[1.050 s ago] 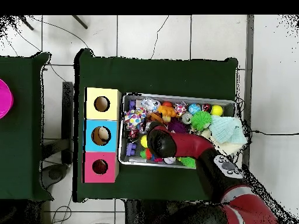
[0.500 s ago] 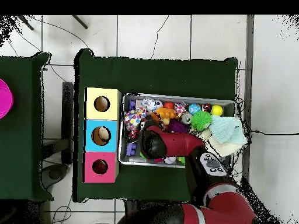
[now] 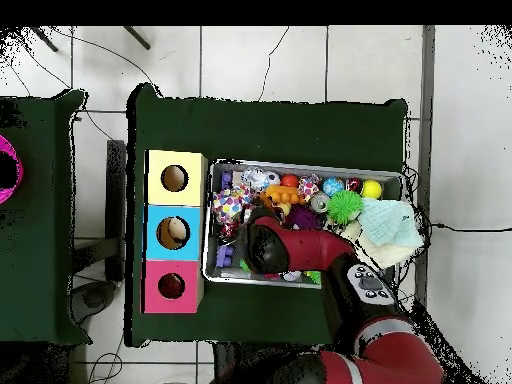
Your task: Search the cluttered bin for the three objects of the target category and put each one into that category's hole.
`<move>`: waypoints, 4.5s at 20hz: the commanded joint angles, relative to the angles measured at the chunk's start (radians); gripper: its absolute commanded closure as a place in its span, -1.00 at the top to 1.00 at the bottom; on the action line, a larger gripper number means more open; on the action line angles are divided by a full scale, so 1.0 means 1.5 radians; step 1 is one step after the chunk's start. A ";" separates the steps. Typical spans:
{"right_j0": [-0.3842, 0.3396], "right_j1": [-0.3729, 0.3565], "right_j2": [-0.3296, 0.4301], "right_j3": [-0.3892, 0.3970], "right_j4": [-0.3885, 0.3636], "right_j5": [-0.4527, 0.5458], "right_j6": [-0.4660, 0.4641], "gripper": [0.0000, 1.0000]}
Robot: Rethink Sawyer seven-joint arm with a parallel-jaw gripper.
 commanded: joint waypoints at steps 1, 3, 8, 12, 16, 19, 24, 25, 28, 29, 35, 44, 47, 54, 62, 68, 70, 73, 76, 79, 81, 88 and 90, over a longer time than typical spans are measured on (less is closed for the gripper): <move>-0.066 -0.034 0.040 0.077 -0.008 0.075 0.051 -1.00; -0.079 -0.091 0.049 0.112 0.002 0.108 0.044 -1.00; -0.139 -0.175 0.095 0.172 0.012 0.164 0.016 -1.00; -0.171 -0.235 0.119 0.213 0.012 0.188 0.003 -1.00; -0.185 -0.230 0.130 0.214 0.002 0.188 0.002 -1.00; -0.183 -0.223 0.128 0.209 -0.003 0.188 0.006 -1.00; -0.200 -0.217 0.147 0.217 -0.028 0.127 0.012 1.00; -0.209 -0.214 0.158 0.220 -0.030 0.125 0.007 1.00; -0.220 -0.196 0.174 0.218 -0.031 0.141 -0.007 1.00; -0.233 -0.181 0.187 0.225 -0.037 0.110 0.003 1.00; -0.228 -0.129 0.199 0.222 -0.054 0.101 0.004 1.00; -0.252 -0.022 0.238 0.198 -0.095 0.070 -0.002 1.00; -0.269 0.010 0.257 0.186 -0.117 0.069 -0.013 1.00; -0.253 0.030 0.243 0.165 -0.146 0.046 0.012 1.00; -0.194 0.058 0.161 0.096 -0.165 0.001 0.050 1.00; -0.194 0.050 0.155 0.089 -0.151 0.000 0.054 1.00; -0.197 0.047 0.160 0.086 -0.147 0.009 0.050 1.00; -0.200 0.043 0.171 0.076 -0.143 0.035 0.036 1.00; -0.184 0.037 0.159 0.064 -0.130 0.038 0.047 1.00; -0.151 0.037 0.123 0.048 -0.117 0.006 0.075 1.00; -0.126 0.041 0.090 0.036 -0.106 -0.031 0.098 1.00; -0.127 0.038 0.099 -0.016 -0.096 0.003 0.068 1.00; -0.136 0.046 0.111 -0.029 -0.097 0.016 0.057 1.00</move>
